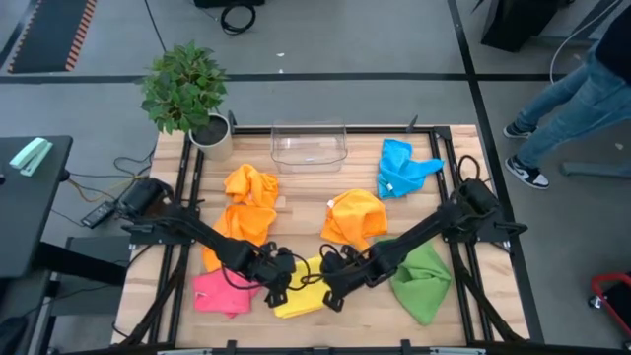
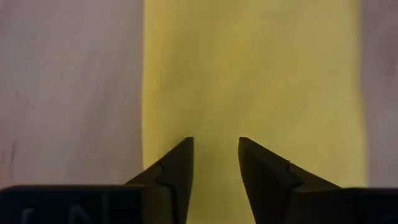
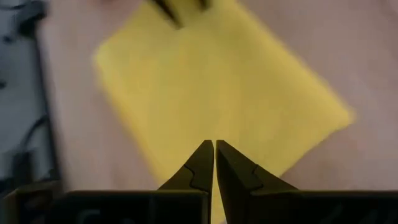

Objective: Fold microfiber towels
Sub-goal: Fold the yellow microfiber cloth

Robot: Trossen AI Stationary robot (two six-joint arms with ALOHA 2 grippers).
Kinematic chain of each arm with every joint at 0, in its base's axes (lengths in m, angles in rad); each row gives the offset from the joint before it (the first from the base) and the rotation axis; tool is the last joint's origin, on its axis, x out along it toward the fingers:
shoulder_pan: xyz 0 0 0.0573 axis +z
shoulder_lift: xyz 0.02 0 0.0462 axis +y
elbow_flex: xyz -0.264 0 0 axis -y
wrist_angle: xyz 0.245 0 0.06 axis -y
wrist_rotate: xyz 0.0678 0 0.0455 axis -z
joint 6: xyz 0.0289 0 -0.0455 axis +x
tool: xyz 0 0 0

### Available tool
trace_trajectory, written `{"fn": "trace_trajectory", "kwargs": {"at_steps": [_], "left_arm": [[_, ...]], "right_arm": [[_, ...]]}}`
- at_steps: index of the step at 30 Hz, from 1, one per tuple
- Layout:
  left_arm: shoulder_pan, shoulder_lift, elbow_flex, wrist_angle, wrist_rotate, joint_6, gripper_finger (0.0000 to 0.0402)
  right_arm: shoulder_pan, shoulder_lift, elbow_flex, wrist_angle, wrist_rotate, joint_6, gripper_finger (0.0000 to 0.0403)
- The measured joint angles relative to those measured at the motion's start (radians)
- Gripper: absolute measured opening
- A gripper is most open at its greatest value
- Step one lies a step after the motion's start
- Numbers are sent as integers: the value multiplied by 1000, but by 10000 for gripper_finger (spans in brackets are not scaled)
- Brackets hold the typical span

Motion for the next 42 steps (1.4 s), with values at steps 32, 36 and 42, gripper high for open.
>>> {"fn": "trace_trajectory", "kwargs": {"at_steps": [32, 36, 42], "left_arm": [[1, -95, 0, 19, -178, -85, 114], [32, -194, 1, 5, -156, 39, 167], [84, -202, 1, -21, -45, 266, 197]], "right_arm": [[-301, 103, -9, 52, -97, -273, 25], [-311, 39, -8, 68, -144, -264, 25], [-219, -148, -8, -73, -60, -170, 25]]}}
